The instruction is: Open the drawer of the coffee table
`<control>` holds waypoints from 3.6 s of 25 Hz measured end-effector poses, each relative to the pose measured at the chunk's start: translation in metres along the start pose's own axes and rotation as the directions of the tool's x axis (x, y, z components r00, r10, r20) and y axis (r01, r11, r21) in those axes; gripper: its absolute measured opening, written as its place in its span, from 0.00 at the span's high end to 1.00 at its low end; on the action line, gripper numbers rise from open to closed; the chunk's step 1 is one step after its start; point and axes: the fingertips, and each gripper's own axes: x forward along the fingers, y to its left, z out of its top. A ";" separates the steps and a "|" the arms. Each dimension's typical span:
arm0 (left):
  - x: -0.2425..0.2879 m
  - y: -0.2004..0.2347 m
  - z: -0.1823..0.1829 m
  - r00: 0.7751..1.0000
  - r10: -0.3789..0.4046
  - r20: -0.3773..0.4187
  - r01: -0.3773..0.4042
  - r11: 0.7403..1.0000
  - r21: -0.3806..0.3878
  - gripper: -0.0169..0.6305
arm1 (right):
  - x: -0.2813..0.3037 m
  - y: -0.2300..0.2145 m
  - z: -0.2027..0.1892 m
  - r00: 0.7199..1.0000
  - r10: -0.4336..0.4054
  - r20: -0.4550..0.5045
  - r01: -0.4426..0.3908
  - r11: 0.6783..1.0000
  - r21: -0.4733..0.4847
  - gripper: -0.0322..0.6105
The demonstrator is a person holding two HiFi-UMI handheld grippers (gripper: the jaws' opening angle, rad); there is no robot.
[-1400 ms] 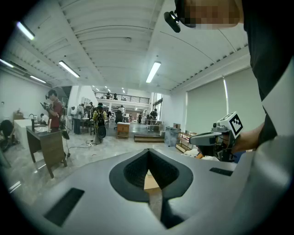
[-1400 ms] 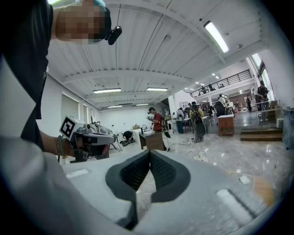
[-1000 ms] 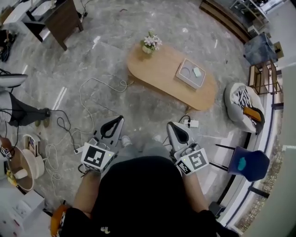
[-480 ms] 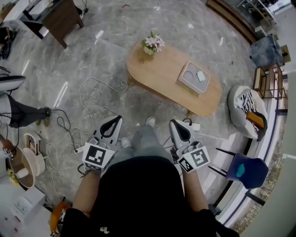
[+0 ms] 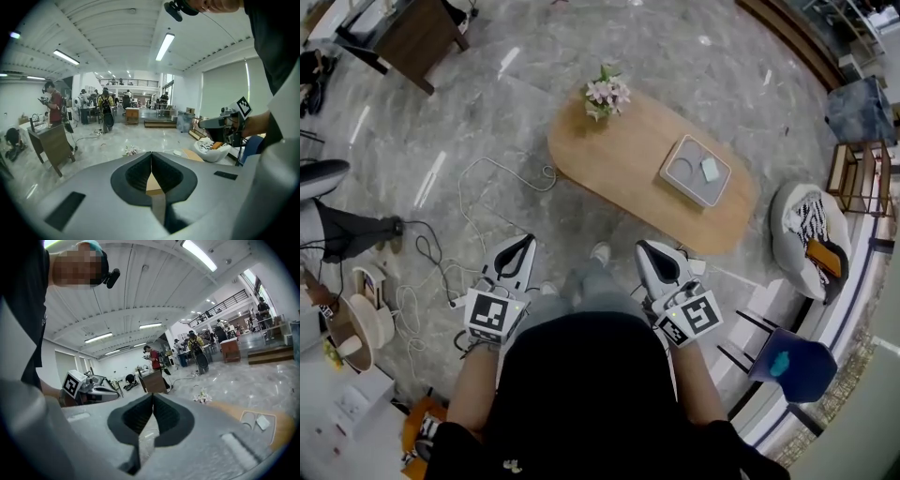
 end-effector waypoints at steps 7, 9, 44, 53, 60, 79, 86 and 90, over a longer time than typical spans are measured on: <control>0.072 0.008 -0.006 0.997 -0.011 -0.073 0.012 1.000 0.008 0.95 | 0.029 -0.055 -0.008 0.998 0.043 -0.042 -0.042 0.999 0.019 0.95; 0.087 0.015 -0.013 0.996 -0.019 -0.082 0.019 1.000 -0.002 0.95 | 0.039 -0.062 -0.014 0.997 0.049 -0.057 -0.048 0.999 0.015 0.95; 0.324 0.198 -0.399 0.843 -0.414 -0.345 0.463 0.884 0.070 0.68 | 0.289 -0.087 -0.265 0.940 -0.164 -0.299 0.196 0.977 0.079 0.95; 0.382 0.203 -0.485 0.827 -0.421 -0.372 0.492 0.863 0.117 0.58 | 0.306 -0.096 -0.346 0.926 -0.173 -0.336 0.212 0.974 0.085 0.95; 0.432 0.202 -0.513 0.822 -0.426 -0.378 0.524 0.826 0.208 0.54 | 0.303 -0.107 -0.381 0.909 -0.202 -0.365 0.248 0.965 0.082 0.95; 0.475 0.176 -0.524 0.738 -0.526 -0.422 0.670 0.645 0.368 0.72 | 0.277 -0.120 -0.413 0.892 -0.243 -0.382 0.308 0.944 0.119 0.95; 0.471 0.176 -0.526 0.705 -0.544 -0.454 0.708 0.572 0.414 0.77 | 0.275 -0.121 -0.415 0.888 -0.253 -0.384 0.319 0.941 0.116 0.95; 0.470 0.176 -0.526 0.700 -0.544 -0.463 0.714 0.560 0.421 0.77 | 0.272 -0.119 -0.416 0.887 -0.255 -0.386 0.319 0.941 0.111 0.95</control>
